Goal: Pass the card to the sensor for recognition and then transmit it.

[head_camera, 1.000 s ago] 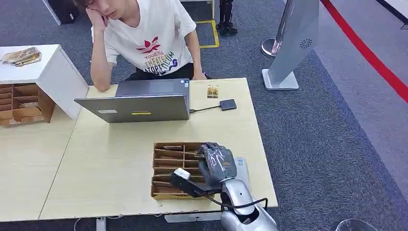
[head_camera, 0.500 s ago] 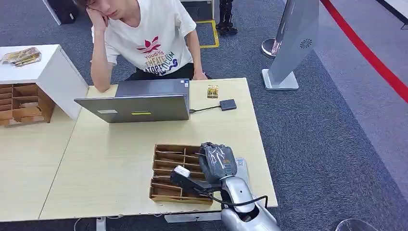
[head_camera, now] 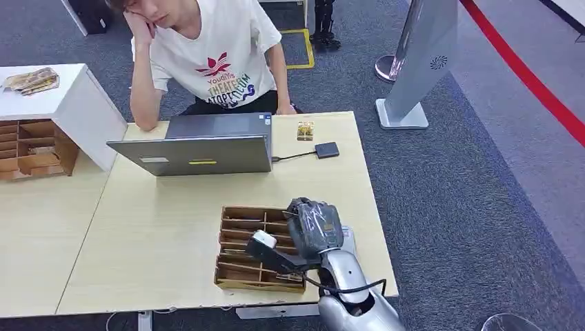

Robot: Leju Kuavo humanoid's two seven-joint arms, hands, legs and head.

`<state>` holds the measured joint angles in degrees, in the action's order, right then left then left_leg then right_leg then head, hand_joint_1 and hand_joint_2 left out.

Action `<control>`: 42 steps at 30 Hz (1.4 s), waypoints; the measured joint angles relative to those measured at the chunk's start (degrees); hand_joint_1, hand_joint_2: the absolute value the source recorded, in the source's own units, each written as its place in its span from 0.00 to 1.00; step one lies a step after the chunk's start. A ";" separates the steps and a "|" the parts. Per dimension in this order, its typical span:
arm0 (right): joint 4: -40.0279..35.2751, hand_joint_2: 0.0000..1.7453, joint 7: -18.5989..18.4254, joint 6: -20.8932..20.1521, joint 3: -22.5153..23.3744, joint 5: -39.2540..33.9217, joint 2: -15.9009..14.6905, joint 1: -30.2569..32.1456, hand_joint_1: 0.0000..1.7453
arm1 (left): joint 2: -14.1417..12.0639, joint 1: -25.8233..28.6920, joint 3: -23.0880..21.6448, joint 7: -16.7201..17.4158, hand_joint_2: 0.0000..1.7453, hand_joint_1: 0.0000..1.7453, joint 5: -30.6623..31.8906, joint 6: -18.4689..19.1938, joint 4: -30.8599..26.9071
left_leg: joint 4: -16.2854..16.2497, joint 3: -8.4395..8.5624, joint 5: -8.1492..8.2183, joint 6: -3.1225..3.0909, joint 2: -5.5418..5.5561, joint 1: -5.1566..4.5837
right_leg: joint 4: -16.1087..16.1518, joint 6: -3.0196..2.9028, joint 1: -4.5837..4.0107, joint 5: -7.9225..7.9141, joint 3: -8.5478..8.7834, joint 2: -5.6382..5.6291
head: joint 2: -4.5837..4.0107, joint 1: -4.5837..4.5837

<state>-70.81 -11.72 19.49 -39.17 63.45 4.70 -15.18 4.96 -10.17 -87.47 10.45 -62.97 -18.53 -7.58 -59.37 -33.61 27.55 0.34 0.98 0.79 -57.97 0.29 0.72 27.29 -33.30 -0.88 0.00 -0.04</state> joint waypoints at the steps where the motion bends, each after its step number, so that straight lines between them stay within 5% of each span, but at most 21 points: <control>1: -1.13 1.00 0.40 0.42 0.22 -0.42 -0.04 0.20 1.00 | 0.00 0.00 0.00 -0.18 0.00 0.00 -0.15 -0.02 0.00 | 0.00 0.00 0.00 0.00 0.00 0.00 | 0.00 0.00 0.00 0.00 0.00 0.00 | 0.00 0.00; 21: -23.99 1.00 6.10 2.60 3.06 -11.39 -2.91 5.19 1.00 | -0.07 0.43 0.02 -1.62 0.00 0.00 -2.45 -0.87 0.00 | 0.00 -0.01 0.01 -0.01 0.00 0.00 | 0.00 0.00 0.00 0.00 -0.02 0.00 | 0.00 0.00; 42: -23.50 1.00 5.05 -0.55 3.63 -11.61 -3.37 1.37 1.00 | -0.02 0.27 -0.46 -0.52 0.00 0.00 0.00 -0.55 0.00 | 0.00 -0.03 0.00 0.00 0.00 0.00 | 0.00 0.00 0.00 0.00 -0.01 0.00 | 0.00 0.00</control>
<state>-94.31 -6.67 18.95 -35.54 51.85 1.33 -13.81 4.94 -9.90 -87.93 9.92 -62.97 -19.08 -7.58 -59.37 -33.64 27.55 0.34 0.98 0.79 -57.98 0.29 0.72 27.29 -33.31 -0.88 0.00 -0.04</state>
